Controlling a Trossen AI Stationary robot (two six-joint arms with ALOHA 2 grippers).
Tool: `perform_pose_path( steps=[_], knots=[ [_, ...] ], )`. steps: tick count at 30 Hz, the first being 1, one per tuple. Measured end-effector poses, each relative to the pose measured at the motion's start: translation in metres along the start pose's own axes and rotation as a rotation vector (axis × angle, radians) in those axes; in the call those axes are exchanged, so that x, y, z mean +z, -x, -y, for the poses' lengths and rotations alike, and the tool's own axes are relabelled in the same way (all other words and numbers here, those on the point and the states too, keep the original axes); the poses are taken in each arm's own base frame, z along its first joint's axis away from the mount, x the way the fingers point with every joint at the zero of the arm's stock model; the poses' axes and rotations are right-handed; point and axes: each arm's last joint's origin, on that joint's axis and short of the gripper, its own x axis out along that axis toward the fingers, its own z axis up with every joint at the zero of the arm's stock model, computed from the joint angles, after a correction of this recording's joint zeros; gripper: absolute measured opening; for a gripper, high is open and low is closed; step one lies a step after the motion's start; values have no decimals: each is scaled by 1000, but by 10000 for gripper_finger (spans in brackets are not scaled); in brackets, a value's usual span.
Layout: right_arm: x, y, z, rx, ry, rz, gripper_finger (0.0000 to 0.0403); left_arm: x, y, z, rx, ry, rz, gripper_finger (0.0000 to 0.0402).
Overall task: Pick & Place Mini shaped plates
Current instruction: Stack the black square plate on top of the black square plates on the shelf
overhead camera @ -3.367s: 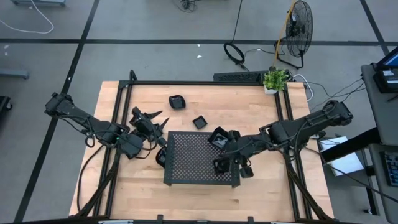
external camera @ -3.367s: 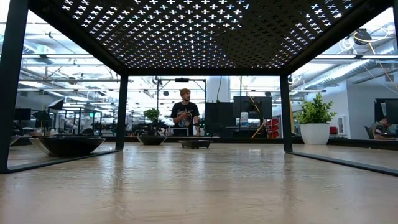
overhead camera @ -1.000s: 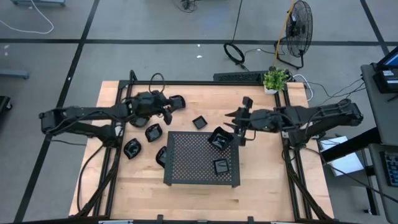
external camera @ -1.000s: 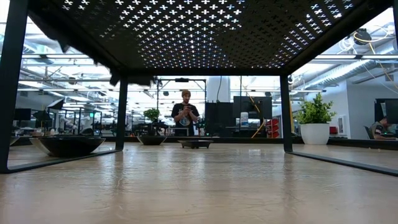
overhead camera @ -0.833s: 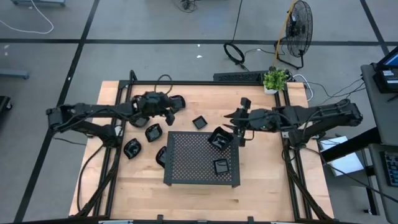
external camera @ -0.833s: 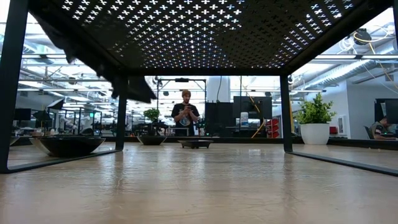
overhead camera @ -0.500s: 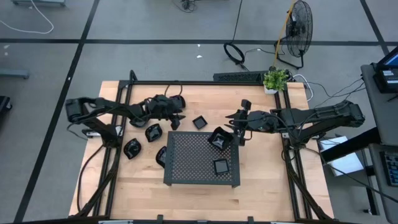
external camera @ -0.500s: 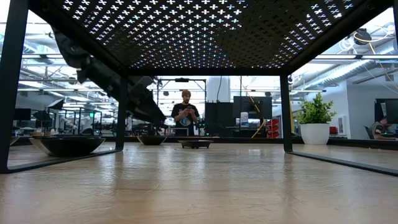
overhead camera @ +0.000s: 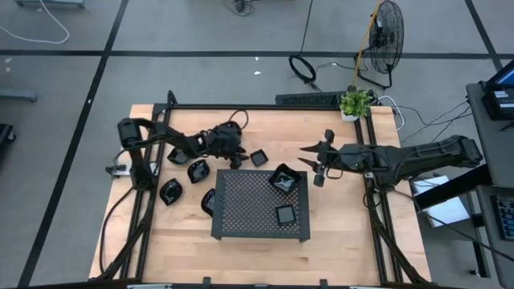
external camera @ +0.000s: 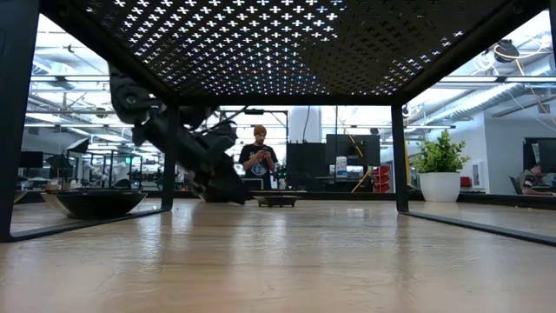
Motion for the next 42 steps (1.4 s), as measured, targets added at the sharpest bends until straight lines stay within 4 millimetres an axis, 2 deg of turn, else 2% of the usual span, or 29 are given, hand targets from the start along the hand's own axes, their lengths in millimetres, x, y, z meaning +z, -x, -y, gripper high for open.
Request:
perform_pose_path(
  steps=[8, 15, 24, 34, 42],
  knots=[
    [-8, 2, 0, 2, -49, -11, 137, 6, -8, 4, -16, 1, 5, 179],
    [-15, 0, -1, 2, -62, -31, 137, 8, -8, 4, -18, 105, 16, 179],
    [-15, 0, -1, 3, -66, -30, 137, 14, -9, 6, -9, 274, 77, 179],
    [-15, 0, -1, 2, -67, -28, 137, 19, -17, 21, 32, 263, 8, 179],
    [-14, 0, -1, 2, -68, -24, 137, 24, -20, 22, 138, 260, -23, 179]
  ],
)
